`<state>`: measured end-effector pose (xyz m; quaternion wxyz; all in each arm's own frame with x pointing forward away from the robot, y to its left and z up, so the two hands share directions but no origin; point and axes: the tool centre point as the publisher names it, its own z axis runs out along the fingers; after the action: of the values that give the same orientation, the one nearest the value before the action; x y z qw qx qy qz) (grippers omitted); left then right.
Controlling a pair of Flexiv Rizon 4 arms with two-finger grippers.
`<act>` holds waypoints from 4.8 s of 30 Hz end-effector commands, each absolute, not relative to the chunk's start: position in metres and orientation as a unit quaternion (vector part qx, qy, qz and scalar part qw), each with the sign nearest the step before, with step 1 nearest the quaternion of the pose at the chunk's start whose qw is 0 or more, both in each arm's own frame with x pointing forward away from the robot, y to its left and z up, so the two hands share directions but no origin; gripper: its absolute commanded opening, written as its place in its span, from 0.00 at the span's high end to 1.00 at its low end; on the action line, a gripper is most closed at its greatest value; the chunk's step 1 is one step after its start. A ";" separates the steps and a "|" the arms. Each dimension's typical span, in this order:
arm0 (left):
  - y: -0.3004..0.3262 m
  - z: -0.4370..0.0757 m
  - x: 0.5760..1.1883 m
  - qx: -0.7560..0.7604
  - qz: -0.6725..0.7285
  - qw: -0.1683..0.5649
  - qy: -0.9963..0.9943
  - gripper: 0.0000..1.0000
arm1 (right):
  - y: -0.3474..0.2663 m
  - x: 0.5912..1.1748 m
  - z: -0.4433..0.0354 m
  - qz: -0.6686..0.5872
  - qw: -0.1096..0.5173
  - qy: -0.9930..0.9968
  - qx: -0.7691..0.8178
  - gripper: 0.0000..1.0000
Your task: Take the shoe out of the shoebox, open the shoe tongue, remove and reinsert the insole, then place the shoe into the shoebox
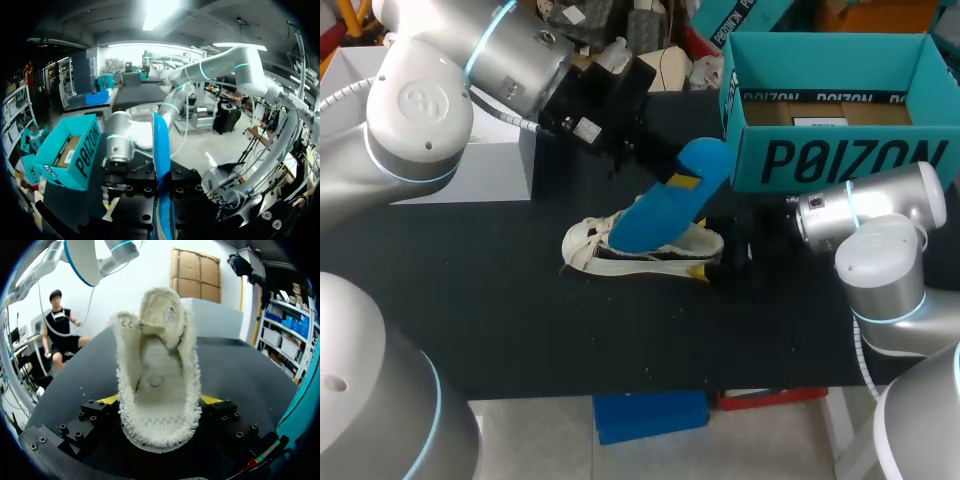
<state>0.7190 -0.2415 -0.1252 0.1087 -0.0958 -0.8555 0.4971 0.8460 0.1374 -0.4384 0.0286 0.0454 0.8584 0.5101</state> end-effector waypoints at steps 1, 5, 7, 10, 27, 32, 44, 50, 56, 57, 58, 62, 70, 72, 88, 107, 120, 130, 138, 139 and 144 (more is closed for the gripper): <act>-0.237 -0.118 0.710 -0.030 0.563 0.106 -0.819 1.00 | 0.140 0.845 -0.442 0.509 0.029 0.859 0.046 1.00; -0.237 -0.093 0.706 0.048 0.667 0.131 -0.732 1.00 | 0.140 0.845 -0.442 0.509 0.029 0.859 0.046 1.00; -0.236 -0.083 0.704 0.088 0.705 0.136 -0.691 1.00 | 0.140 0.845 -0.442 0.509 0.029 0.859 0.046 1.00; -0.234 -0.075 0.701 0.124 0.736 0.165 -0.645 1.00 | 0.140 0.845 -0.442 0.509 0.029 0.859 0.046 1.00; -0.231 -0.065 0.694 0.137 0.733 0.213 -0.631 1.00 | 0.140 0.845 -0.442 0.509 0.029 0.859 0.046 1.00; -0.227 -0.036 0.686 0.145 0.741 0.244 -0.609 1.00 | 0.140 0.845 -0.442 0.509 0.029 0.859 0.046 1.00; -0.217 0.017 0.663 0.126 0.704 0.255 -0.650 1.00 | 0.140 0.845 -0.442 0.509 0.029 0.859 0.046 1.00; -0.219 0.043 0.650 0.118 0.710 0.254 -0.646 1.00 | 0.140 0.845 -0.442 0.509 0.029 0.859 0.046 1.00; -0.222 0.061 0.635 0.101 0.711 0.247 -0.650 1.00 | 0.140 0.845 -0.442 0.509 0.029 0.859 0.046 1.00; -0.222 0.063 0.633 0.093 0.709 0.240 -0.657 1.00 | 0.140 0.845 -0.442 0.509 0.029 0.859 0.046 1.00; -0.223 0.065 0.631 0.089 0.707 0.235 -0.661 1.00 | 0.140 0.845 -0.442 0.509 0.029 0.859 0.046 1.00; -0.225 0.077 0.623 0.081 0.711 0.233 -0.658 1.00 | 0.140 0.845 -0.442 0.509 0.029 0.859 0.046 1.00; -0.227 0.083 0.620 0.081 0.720 0.237 -0.648 1.00 | 0.140 0.845 -0.442 0.509 0.029 0.859 0.046 1.00; -0.227 0.083 0.620 0.081 0.720 0.237 -0.648 1.00 | 0.139 0.844 -0.440 0.504 0.028 0.862 0.046 0.75; -0.227 0.083 0.620 0.081 0.720 0.237 -0.648 1.00 | 0.119 0.834 -0.429 0.348 -0.020 0.935 0.062 0.00; -0.227 0.083 0.620 0.081 0.720 0.237 -0.648 1.00 | 0.124 0.836 -0.398 0.102 -0.020 0.992 0.068 0.00; -0.227 0.083 0.620 0.081 0.720 0.237 -0.648 1.00 | 0.140 0.832 -0.400 0.040 -0.011 0.998 0.054 0.00; -0.227 0.083 0.620 0.081 0.720 0.237 -0.648 1.00 | 0.148 0.836 -0.406 0.017 0.005 0.999 0.041 0.00; -0.227 0.083 0.620 0.081 0.720 0.237 -0.648 1.00 | 0.147 0.835 -0.412 0.015 0.004 0.999 0.044 0.00; -0.227 0.083 0.620 0.081 0.720 0.237 -0.648 1.00 | 0.147 0.835 -0.412 0.014 0.004 0.999 0.045 0.00; -0.227 0.083 0.620 0.081 0.720 0.237 -0.648 1.00 | 0.147 0.834 -0.413 0.017 0.005 0.999 0.047 0.00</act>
<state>0.6205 -0.2253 0.0836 0.2373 0.0790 -0.6465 0.7207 0.8349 0.1437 -0.4107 0.0045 0.0460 0.9986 0.0271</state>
